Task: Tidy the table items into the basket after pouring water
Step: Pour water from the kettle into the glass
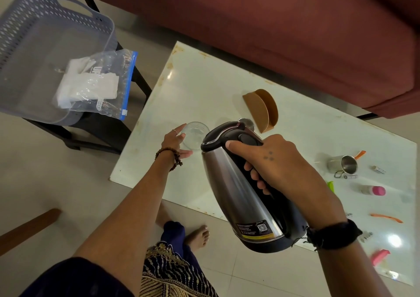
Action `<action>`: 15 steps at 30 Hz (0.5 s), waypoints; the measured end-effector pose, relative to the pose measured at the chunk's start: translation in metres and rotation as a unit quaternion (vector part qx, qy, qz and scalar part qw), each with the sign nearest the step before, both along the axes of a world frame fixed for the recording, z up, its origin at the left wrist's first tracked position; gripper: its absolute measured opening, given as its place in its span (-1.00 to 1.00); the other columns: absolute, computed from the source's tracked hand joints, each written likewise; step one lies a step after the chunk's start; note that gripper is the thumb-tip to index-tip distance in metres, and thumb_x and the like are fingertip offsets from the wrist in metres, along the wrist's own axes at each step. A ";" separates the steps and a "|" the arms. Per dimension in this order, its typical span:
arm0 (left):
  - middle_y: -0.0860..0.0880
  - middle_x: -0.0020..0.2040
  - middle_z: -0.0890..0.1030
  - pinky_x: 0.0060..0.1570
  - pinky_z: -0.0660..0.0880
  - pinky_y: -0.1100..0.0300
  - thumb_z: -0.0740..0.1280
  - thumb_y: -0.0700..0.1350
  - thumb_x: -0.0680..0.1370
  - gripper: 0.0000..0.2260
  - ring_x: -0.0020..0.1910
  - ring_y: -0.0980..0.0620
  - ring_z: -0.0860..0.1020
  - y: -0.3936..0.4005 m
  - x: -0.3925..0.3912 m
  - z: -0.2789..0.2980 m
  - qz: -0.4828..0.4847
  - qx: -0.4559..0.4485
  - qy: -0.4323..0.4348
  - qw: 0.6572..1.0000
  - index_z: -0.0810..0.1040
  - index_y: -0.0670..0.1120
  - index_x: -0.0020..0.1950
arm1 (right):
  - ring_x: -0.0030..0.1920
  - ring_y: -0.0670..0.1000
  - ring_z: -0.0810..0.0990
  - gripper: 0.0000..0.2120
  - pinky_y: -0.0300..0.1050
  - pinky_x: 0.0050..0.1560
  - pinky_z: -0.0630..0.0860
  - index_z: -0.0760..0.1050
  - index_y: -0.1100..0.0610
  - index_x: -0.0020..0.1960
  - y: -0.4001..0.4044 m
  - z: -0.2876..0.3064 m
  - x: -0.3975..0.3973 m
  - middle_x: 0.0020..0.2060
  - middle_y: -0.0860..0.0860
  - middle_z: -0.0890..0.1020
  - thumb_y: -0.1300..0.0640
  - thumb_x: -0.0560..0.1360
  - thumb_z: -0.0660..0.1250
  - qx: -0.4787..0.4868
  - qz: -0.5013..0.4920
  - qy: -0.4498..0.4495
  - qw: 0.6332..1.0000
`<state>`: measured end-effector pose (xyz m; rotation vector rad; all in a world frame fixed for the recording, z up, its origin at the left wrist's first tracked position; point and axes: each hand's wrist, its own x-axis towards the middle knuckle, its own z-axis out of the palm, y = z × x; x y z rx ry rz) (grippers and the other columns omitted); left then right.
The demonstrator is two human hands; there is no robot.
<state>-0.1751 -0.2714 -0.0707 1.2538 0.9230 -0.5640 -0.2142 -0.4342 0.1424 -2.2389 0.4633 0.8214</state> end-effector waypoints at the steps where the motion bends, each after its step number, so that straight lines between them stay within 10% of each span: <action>1: -0.13 0.43 0.26 0.00 0.52 -0.05 0.14 -0.23 0.60 -0.68 0.18 -0.40 0.45 0.000 0.000 0.000 0.000 0.000 -0.001 1.000 0.40 0.00 0.33 | -0.63 -0.12 0.46 -0.67 -0.14 -0.42 0.50 0.44 0.05 -0.38 0.000 0.000 0.000 -0.60 -0.02 0.51 -0.18 0.35 0.35 -0.004 0.003 0.001 1.000; 15: -0.12 0.43 0.25 -0.07 0.53 -0.01 0.15 -0.21 0.60 -0.68 0.26 -0.35 0.40 -0.001 -0.001 -0.003 0.007 -0.006 -0.006 1.000 0.41 0.03 0.32 | -0.69 -0.16 0.41 -0.63 -0.24 -0.52 0.44 0.44 0.08 -0.41 -0.001 0.001 0.000 -0.69 -0.06 0.47 -0.18 0.39 0.32 0.004 0.012 0.011 1.000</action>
